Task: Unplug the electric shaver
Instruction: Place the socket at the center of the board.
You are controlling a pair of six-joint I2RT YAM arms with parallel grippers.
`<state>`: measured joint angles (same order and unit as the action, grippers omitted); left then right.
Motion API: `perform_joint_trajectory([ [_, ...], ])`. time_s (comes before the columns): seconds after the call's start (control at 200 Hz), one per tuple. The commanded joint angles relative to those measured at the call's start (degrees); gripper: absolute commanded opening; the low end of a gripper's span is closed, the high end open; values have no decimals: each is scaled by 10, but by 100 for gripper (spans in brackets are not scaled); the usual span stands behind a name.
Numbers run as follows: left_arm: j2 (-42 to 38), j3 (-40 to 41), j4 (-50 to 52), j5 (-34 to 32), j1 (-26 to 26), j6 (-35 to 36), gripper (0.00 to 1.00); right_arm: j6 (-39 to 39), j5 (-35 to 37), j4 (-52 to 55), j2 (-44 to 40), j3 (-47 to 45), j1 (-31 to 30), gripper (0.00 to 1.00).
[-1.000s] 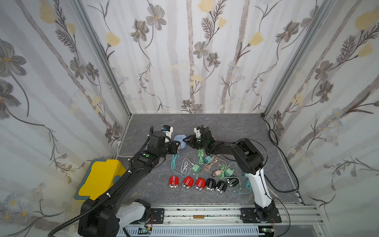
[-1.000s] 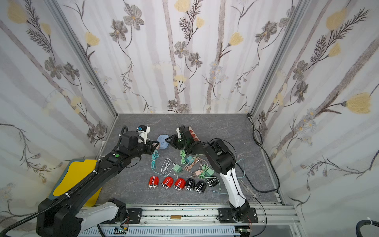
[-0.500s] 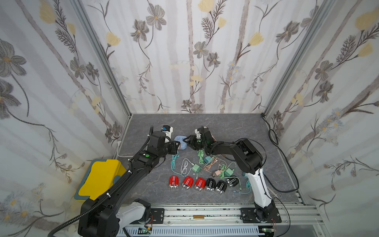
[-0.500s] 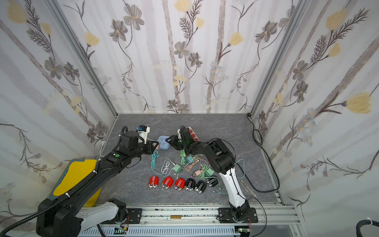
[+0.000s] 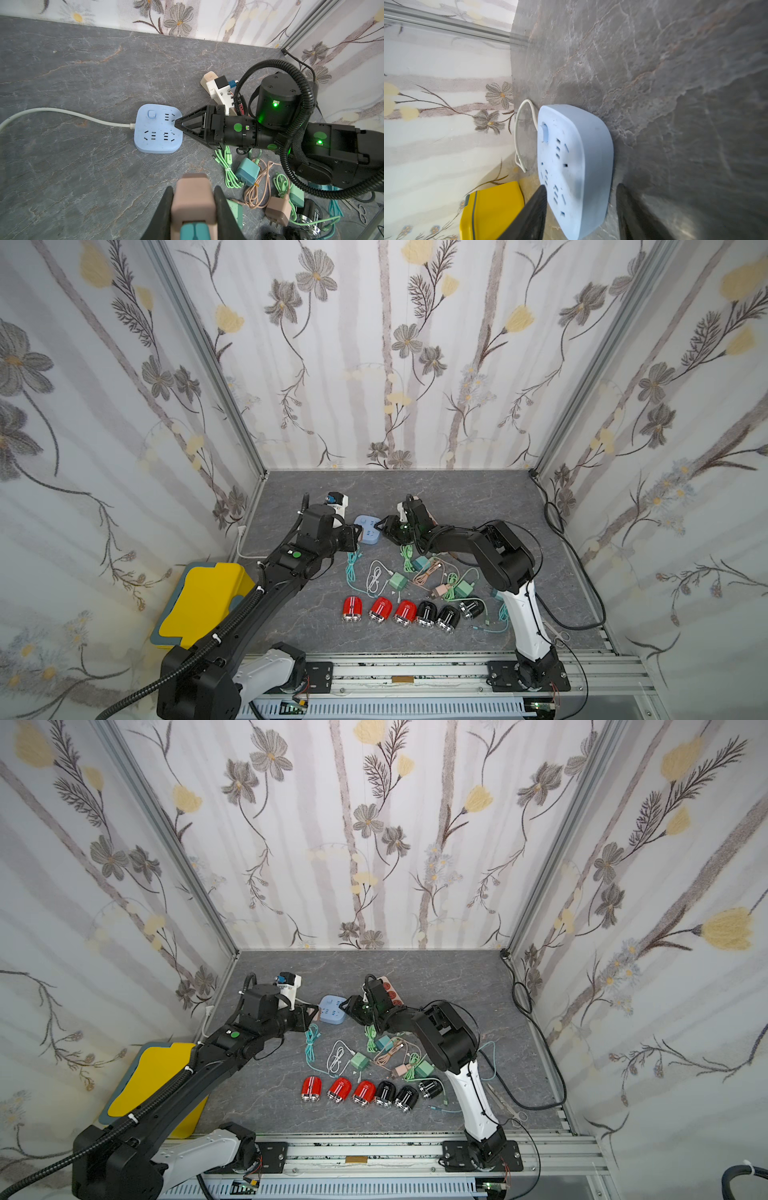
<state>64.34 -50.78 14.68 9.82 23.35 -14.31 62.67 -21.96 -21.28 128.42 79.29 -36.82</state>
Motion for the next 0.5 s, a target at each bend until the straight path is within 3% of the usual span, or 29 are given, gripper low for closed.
perform_joint_trajectory([
  [0.0,-5,-19,5,-15,0,14,14,-25,28,26,-19,-5,-1,53],
  [0.215,-10,-60,37,-29,0,23,14,-89,43,8,-84,-54,-1,52],
  [0.495,-12,-87,64,-54,0,37,15,-208,70,33,-213,-143,-1,59],
])
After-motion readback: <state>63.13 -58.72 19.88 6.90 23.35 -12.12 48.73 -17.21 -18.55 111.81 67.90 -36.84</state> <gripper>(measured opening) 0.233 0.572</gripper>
